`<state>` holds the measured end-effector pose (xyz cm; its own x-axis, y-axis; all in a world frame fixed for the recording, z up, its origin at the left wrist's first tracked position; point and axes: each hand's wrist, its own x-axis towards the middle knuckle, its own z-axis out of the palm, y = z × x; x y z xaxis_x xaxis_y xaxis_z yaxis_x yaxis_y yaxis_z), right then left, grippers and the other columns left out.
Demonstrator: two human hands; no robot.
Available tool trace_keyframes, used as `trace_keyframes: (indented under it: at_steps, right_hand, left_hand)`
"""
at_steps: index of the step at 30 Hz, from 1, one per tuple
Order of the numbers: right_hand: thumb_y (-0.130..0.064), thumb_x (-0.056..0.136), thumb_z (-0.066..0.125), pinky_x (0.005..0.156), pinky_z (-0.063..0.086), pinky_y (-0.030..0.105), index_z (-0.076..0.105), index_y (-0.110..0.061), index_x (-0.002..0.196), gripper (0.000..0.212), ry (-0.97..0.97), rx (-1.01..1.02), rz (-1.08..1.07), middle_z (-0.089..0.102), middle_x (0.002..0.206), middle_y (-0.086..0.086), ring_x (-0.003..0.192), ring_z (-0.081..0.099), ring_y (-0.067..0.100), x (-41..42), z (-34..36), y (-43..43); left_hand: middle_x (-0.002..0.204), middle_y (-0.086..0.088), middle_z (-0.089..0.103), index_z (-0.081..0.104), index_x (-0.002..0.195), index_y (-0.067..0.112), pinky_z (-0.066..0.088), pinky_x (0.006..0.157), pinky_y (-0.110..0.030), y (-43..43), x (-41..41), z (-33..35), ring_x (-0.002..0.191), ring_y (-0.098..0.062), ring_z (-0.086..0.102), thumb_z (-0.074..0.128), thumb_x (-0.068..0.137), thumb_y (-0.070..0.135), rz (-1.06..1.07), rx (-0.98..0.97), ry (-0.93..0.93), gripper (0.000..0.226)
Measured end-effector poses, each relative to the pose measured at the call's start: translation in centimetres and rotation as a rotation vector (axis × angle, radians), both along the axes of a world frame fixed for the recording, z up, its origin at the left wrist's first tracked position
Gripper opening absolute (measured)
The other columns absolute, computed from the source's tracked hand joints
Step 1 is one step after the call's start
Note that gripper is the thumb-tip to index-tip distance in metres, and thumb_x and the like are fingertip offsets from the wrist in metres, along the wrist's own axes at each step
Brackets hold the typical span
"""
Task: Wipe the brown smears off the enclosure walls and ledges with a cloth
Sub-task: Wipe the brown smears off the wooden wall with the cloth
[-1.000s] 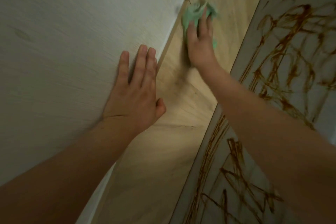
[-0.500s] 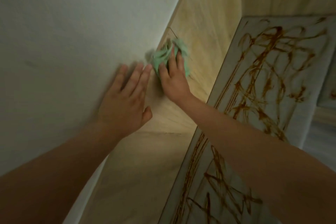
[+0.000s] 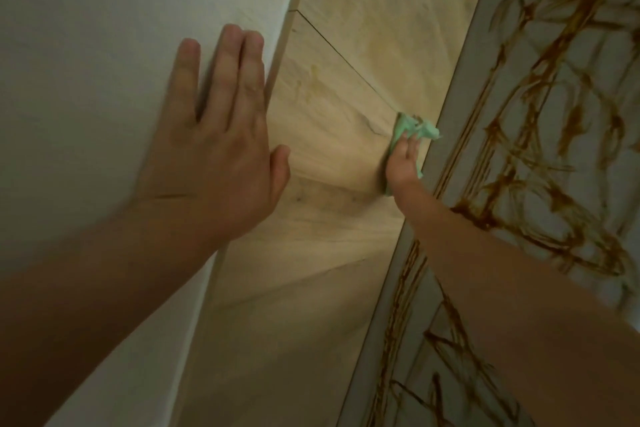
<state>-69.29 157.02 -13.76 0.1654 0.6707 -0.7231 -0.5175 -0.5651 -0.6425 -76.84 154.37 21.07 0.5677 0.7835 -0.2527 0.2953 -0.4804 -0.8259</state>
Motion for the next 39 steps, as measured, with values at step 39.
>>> trace_keyframes:
  at_steps: [39]
  right_hand:
    - [-0.048,0.11,0.018,0.129,0.013,0.049,0.018,-0.023,0.165,0.061,0.071,-0.174,-0.126,0.016,0.172,0.005,0.158,0.018,0.027,-4.2,2.4,-4.3]
  left_hand:
    - [0.168,-0.031,-0.005,-0.002,0.156,-0.016,-0.001,0.124,-0.064,-0.3,-0.1,-0.3,0.156,-0.045,-0.009,0.009,0.103,0.045,-0.036,0.036,-0.064,0.082]
